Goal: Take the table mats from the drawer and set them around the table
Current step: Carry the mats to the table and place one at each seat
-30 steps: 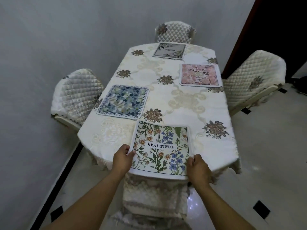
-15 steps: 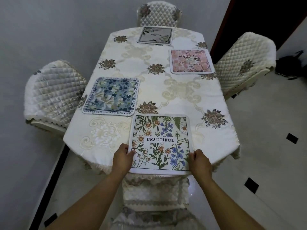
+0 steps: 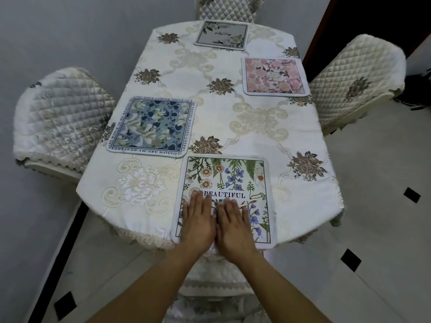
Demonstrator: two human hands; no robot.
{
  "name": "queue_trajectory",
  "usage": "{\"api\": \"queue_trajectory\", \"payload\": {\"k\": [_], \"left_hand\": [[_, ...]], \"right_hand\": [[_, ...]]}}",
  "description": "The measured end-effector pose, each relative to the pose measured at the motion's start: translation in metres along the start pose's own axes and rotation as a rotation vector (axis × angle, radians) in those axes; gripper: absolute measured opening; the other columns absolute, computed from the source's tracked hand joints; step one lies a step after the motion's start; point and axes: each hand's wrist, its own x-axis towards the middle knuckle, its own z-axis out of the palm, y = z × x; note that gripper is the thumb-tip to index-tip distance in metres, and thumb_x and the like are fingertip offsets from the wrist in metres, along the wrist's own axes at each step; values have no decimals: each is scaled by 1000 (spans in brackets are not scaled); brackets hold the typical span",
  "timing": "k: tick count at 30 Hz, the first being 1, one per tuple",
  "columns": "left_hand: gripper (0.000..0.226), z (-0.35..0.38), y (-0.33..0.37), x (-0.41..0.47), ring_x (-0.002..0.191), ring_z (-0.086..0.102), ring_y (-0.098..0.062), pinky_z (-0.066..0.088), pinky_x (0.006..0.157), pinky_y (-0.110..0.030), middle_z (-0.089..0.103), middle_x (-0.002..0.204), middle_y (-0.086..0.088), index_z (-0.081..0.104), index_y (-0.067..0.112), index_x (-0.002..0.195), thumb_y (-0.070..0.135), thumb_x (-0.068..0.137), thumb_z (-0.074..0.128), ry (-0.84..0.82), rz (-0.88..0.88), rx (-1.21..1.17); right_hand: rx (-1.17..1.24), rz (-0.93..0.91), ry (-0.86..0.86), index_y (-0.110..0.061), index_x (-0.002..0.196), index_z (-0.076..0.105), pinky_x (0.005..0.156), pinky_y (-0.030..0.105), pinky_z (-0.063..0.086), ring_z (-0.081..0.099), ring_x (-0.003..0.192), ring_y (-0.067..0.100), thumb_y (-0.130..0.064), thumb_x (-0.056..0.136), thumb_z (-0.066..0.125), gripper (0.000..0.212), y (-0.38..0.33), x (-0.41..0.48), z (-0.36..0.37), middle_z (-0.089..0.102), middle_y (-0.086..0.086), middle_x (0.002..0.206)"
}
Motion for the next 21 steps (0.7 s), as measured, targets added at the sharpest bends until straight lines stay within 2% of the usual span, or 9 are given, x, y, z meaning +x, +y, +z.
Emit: {"api": "queue_trajectory", "payload": {"k": [3,6,9,12,14,18,21], "left_hand": [[58,8,-7,-5,149,-2,-24,-1,119,-46,13,161,-12,15,15,152,38,99,16,3,25,77],[57,8,-19,-10,149,-6,-20,1,119,-41,3,162,-9,9,17,153,39,101,18,21,63,59],[58,4,-27,-15,148,-7,-20,-1,119,-38,1,162,-7,8,16,153,41,101,18,16,58,30],[62,-1,-29,-15,148,-10,-21,-3,120,-38,0,162,-6,6,15,153,45,99,11,-13,47,-2],[64,-7,-25,2,148,-8,-26,-1,121,-41,3,161,-10,9,12,153,46,98,9,-16,21,-41],[56,-14,-4,77,147,2,-36,6,121,-46,11,160,-17,15,7,151,28,99,21,6,-15,-68],[60,-17,9,142,147,4,-35,9,121,-46,10,160,-16,9,6,151,28,99,30,-11,40,1]], "right_hand": [[-62,-35,-16,-14,153,20,118,48,4,3,150,23,-41,101,22,59,6,0,11,21,8,160],[-74,-9,-8,-14,154,14,120,45,5,-1,150,21,-45,99,22,63,34,-9,4,12,6,162],[-45,51,-8,-13,154,13,120,42,3,-1,150,20,-45,99,23,64,62,-18,-6,11,6,162],[-11,76,-43,-13,154,13,120,37,0,0,150,19,-51,97,11,68,68,-19,-15,12,7,162],[47,65,-66,-12,154,10,121,35,-6,-2,149,19,-54,95,3,73,62,3,-25,9,8,163],[74,22,-97,-12,154,12,120,41,-1,2,150,23,-38,101,17,60,43,84,-42,10,9,163],[69,19,-152,-13,154,14,121,43,4,4,150,23,-36,102,20,57,35,149,-54,10,8,163]]}}
